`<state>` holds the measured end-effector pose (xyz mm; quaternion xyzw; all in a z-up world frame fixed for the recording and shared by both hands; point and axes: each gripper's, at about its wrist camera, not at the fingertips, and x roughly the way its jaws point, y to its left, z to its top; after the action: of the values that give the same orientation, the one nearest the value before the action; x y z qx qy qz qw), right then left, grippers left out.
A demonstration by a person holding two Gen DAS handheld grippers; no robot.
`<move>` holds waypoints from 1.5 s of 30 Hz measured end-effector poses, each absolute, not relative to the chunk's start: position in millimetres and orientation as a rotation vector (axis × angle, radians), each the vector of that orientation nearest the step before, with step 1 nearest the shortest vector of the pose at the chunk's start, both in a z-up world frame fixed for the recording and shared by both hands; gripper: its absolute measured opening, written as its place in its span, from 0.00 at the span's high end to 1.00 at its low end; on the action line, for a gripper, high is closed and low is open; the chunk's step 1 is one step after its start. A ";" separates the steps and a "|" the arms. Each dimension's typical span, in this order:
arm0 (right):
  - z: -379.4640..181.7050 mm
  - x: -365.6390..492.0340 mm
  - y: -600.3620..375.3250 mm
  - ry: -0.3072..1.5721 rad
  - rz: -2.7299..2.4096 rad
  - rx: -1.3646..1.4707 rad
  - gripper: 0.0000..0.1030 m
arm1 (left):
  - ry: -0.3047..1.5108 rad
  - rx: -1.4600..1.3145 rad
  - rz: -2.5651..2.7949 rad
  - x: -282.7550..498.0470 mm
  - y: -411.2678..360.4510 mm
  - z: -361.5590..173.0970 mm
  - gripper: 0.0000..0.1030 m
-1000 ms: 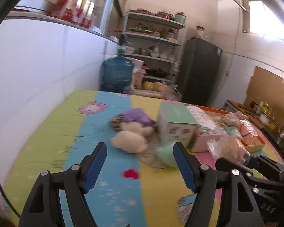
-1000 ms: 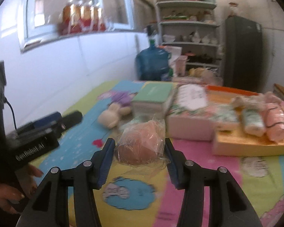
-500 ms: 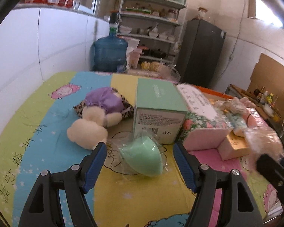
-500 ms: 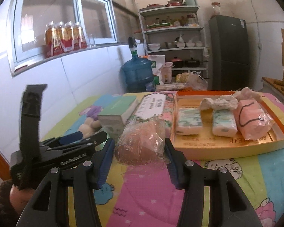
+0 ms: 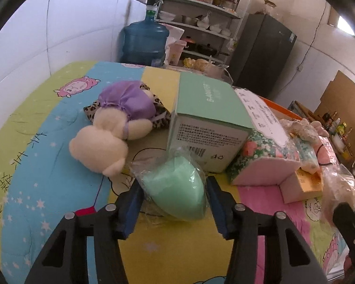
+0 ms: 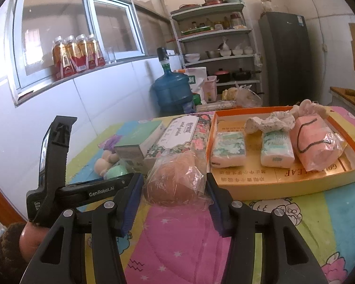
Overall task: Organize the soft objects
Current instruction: 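Carry the green and peach bagged sponges with both tools over the box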
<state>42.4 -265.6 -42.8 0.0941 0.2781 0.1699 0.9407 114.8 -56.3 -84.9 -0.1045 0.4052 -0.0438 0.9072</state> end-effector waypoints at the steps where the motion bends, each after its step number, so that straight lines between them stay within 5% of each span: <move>1: -43.0 42.7 -265.0 0.568 0.347 0.193 0.48 | 0.829 -0.213 -0.090 112.8 -56.2 -83.9 0.51; 19: -26.7 27.6 -267.7 0.516 0.312 0.176 0.48 | 0.659 -0.142 -0.154 73.4 -78.4 -24.6 0.52; 45: 19.0 18.4 -425.7 0.362 0.030 0.191 0.48 | 0.462 -0.002 -0.365 76.3 -242.3 38.6 0.52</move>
<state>18.4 -425.7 19.0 0.0949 0.1800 0.0149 0.9790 76.3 -242.3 38.6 -0.0011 0.2276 -0.1799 0.9570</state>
